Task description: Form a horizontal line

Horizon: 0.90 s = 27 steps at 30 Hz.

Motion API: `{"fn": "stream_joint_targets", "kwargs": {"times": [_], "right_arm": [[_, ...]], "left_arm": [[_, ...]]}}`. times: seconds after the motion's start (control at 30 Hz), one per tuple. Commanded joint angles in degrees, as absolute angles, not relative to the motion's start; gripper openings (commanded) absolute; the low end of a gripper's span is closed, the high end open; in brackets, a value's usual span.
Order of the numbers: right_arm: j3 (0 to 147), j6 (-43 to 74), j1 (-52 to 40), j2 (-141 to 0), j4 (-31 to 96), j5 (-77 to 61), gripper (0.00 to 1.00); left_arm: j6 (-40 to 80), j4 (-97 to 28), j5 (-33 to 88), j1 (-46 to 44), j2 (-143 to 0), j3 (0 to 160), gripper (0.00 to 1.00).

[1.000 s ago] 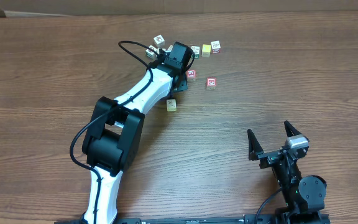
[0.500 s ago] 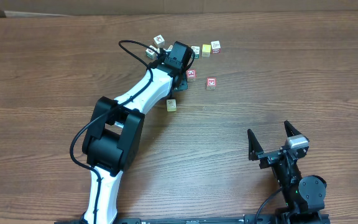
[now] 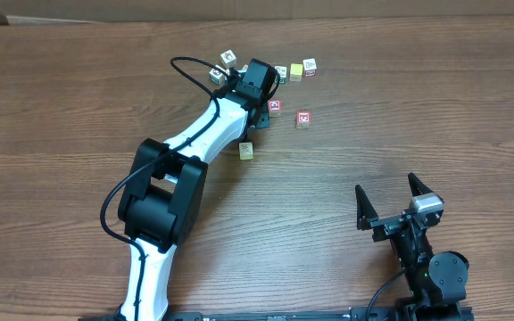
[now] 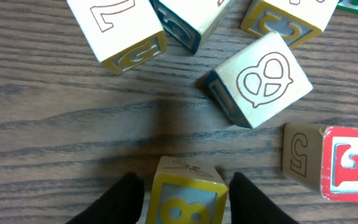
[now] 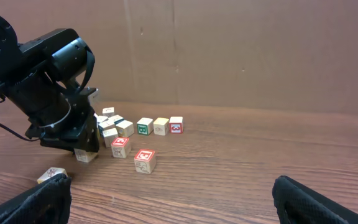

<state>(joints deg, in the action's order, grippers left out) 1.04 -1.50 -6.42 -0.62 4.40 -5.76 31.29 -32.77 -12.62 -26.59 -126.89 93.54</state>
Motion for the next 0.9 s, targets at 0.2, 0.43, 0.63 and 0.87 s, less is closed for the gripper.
{"fn": "stream_joint_targets", "kwargs": {"times": [0.2,0.43,0.63,0.87], "right_arm": [[0.45,-1.76,-6.24,-0.16,4.23,-5.89,1.00],[0.45,-1.76,-6.24,-0.16,4.23,-5.89,1.00],[0.45,-1.76,-6.24,-0.16,4.23,-5.89,1.00],[0.45,-1.76,-6.24,-0.16,4.23,-5.89,1.00]], "left_arm": [[30.17,-32.03,-12.64,-26.59,-127.63,94.74,0.34],[29.56,-32.03,-12.64,-26.63,-127.59,94.78,0.33],[29.56,-32.80,-12.64,-26.72,-125.54,94.78,0.32],[29.56,-35.33,-14.44,-27.86,-121.69,94.78,0.30]]}}
